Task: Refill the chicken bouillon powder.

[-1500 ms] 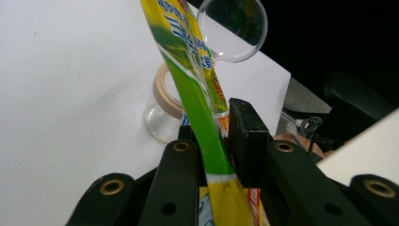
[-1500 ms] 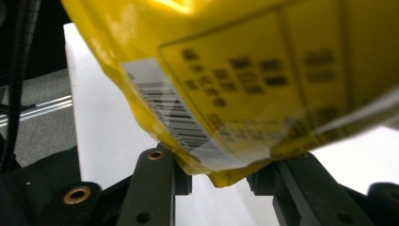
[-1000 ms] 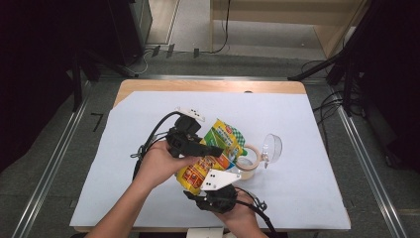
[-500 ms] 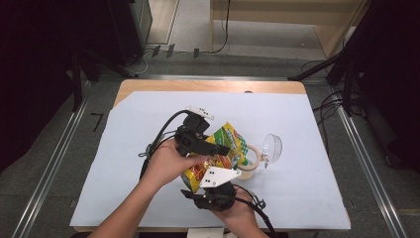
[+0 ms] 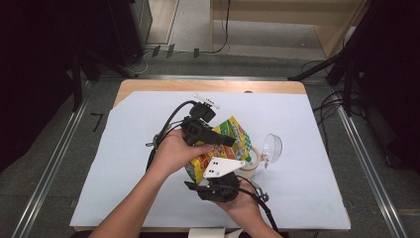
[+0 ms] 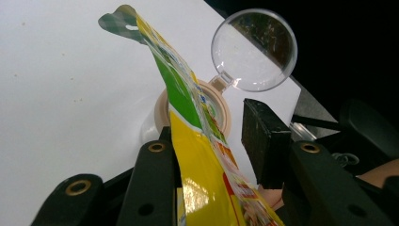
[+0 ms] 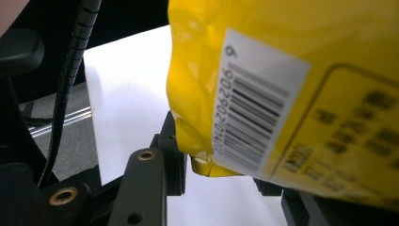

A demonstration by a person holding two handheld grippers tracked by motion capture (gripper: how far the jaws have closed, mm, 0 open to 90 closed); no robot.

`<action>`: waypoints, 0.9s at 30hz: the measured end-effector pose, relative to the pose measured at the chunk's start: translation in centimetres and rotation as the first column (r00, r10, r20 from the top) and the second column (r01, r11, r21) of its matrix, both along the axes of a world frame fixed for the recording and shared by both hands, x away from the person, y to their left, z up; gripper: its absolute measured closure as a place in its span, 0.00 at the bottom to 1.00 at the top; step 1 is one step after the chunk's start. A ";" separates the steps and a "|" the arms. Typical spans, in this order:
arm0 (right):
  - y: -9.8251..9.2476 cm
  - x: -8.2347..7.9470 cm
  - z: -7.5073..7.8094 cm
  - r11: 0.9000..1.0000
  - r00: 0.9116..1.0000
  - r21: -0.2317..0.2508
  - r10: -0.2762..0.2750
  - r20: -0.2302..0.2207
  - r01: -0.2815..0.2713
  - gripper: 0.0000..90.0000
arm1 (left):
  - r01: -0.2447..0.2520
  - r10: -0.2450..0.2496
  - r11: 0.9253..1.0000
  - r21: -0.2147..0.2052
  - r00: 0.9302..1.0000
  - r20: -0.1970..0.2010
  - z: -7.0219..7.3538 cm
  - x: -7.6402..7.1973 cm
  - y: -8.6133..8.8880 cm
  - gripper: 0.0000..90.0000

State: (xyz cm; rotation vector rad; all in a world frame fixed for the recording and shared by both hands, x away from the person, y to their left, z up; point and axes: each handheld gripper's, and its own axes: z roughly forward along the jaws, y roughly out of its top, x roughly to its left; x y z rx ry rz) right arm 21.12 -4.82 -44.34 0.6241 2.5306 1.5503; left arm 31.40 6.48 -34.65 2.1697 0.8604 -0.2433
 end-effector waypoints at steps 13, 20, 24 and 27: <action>0.2 -0.2 -0.1 1.000 1.000 0.021 -0.005 -0.002 0.005 0.64 | 0.010 -0.010 1.000 0.001 0.999 -0.038 0.0 0.3 -0.6 0.72; 0.2 -0.4 0.2 0.998 0.999 0.050 -0.047 -0.001 0.047 0.71 | 0.011 -0.012 1.000 -0.017 0.999 -0.032 0.5 0.2 -0.7 0.69; -0.1 -0.1 0.4 0.994 0.997 0.077 -0.075 -0.011 0.076 0.71 | 0.009 -0.009 0.999 -0.040 1.000 0.005 1.0 -0.2 -0.7 0.65; -0.3 0.0 0.4 0.994 0.997 0.072 -0.078 -0.009 0.078 0.71 | 0.011 -0.010 0.999 -0.033 1.000 0.027 1.2 -0.4 -0.9 0.65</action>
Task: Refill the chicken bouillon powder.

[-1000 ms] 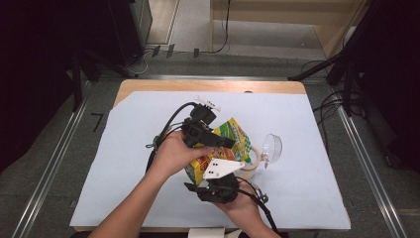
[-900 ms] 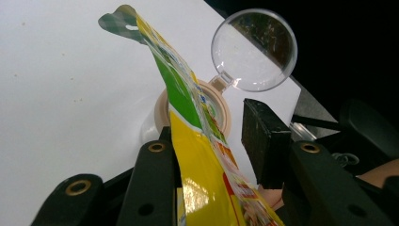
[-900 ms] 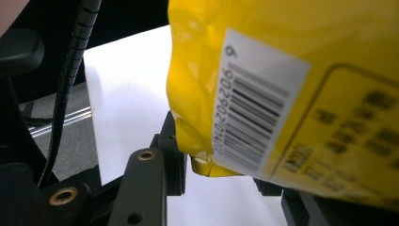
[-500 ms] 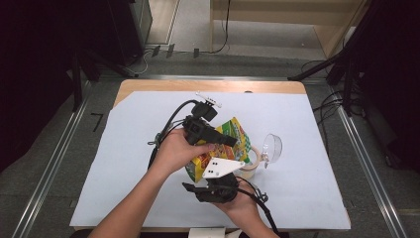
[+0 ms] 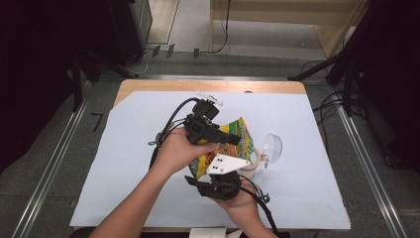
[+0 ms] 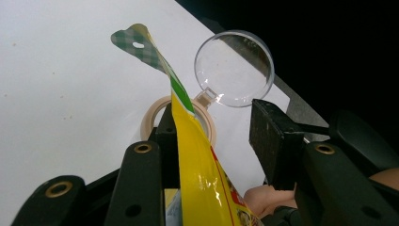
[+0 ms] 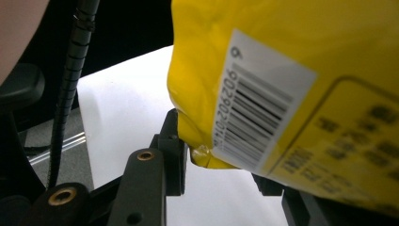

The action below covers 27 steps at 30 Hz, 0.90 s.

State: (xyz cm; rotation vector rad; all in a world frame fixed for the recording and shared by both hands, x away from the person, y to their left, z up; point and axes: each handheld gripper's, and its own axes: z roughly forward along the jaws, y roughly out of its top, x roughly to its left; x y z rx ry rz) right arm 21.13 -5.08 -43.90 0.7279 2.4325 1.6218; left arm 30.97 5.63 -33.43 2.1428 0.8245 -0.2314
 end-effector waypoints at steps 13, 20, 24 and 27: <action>1.0 0.6 0.2 1.000 1.000 0.010 0.012 0.010 -0.012 0.67 | -0.023 0.023 1.000 0.019 1.000 0.019 0.4 0.4 0.8 0.69; 1.0 1.1 0.2 1.000 1.000 -0.005 0.012 0.017 -0.012 0.70 | -0.021 0.020 1.000 0.021 0.999 0.040 0.5 0.6 0.8 0.69; 1.0 1.3 0.3 1.000 1.000 -0.014 0.016 0.022 -0.015 0.70 | -0.020 0.020 1.000 0.010 0.999 0.035 0.5 0.8 0.9 0.69; 0.8 1.2 0.3 1.000 1.000 -0.019 0.017 0.022 -0.016 0.70 | -0.010 0.010 1.000 0.013 1.000 0.021 0.3 1.0 0.6 0.69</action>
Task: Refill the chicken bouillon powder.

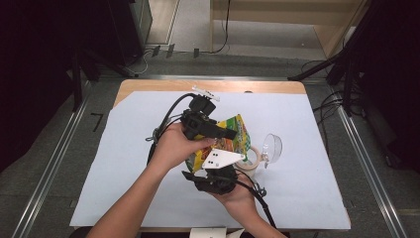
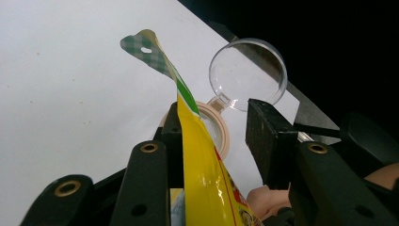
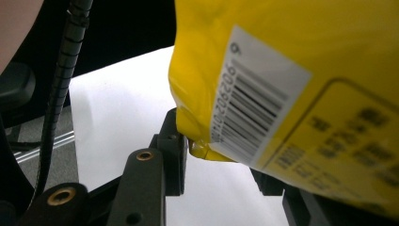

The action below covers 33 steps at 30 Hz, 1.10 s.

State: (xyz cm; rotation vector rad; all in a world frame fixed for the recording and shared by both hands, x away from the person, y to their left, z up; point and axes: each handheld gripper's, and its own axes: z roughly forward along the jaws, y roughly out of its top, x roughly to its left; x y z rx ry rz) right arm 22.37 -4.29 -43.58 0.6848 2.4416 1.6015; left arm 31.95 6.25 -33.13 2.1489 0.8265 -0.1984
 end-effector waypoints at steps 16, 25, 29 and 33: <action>-0.1 -0.2 -0.1 1.000 1.000 -0.008 -0.001 -0.005 0.001 0.70 | -0.002 0.002 1.000 0.005 1.000 -0.014 -0.1 0.0 -0.1 0.70; -0.1 -0.2 -0.1 1.000 1.000 -0.006 0.001 -0.012 -0.001 0.70 | -0.002 0.002 1.000 0.003 1.000 -0.027 -0.2 0.1 -0.1 0.70; -0.1 -0.2 -0.1 1.000 1.000 -0.002 0.000 -0.013 0.000 0.70 | -0.002 0.002 1.000 0.004 1.000 -0.027 -0.2 0.1 -0.1 0.70; -0.1 -0.3 0.0 1.000 1.000 -0.001 0.002 -0.019 -0.002 0.70 | -0.002 0.002 1.000 0.001 0.999 -0.033 -0.2 0.1 -0.1 0.69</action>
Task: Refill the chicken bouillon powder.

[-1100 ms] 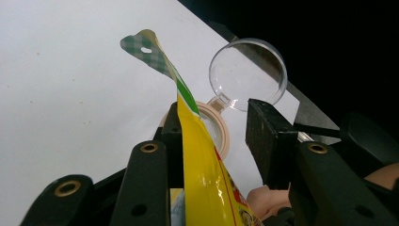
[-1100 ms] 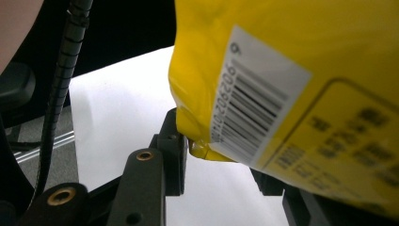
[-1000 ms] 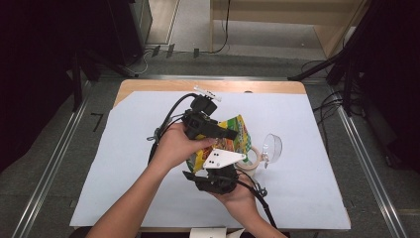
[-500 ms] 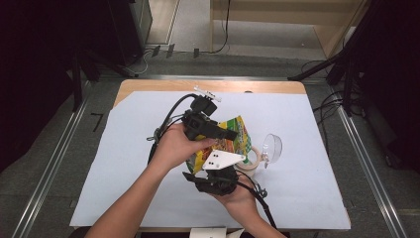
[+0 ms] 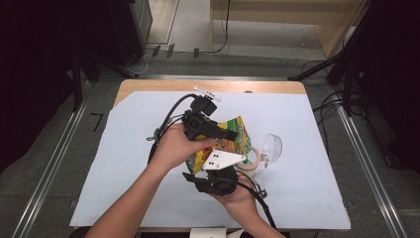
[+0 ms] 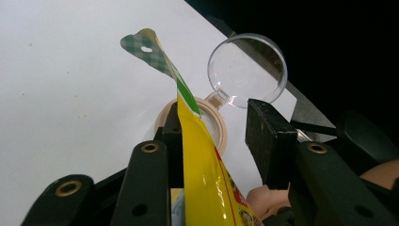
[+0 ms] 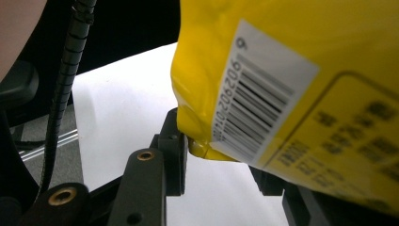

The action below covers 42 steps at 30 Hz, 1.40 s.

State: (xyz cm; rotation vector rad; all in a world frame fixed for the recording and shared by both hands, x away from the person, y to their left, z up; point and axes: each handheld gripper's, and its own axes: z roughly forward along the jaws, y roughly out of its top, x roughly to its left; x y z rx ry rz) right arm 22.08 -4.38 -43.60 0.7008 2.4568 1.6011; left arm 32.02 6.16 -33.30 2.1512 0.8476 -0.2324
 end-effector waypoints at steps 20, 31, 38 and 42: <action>-0.2 -0.3 -0.1 1.000 1.000 0.016 -0.007 0.004 0.007 0.71 | 0.016 -0.016 1.000 0.002 1.000 0.011 0.3 -0.6 -0.5 0.70; -0.2 -0.3 -0.1 1.000 1.000 0.010 -0.007 0.014 0.007 0.71 | 0.019 -0.019 1.000 -0.003 1.000 0.006 0.3 -0.6 -0.4 0.70; -0.2 -0.3 -0.1 1.000 1.000 0.010 -0.006 0.015 0.006 0.71 | 0.022 -0.022 1.000 -0.001 1.000 0.004 0.3 -0.6 -0.4 0.70; -0.2 -0.3 -0.1 1.000 1.000 0.011 -0.007 0.014 0.007 0.71 | 0.023 -0.023 1.000 -0.001 1.000 0.006 0.3 -0.7 -0.4 0.70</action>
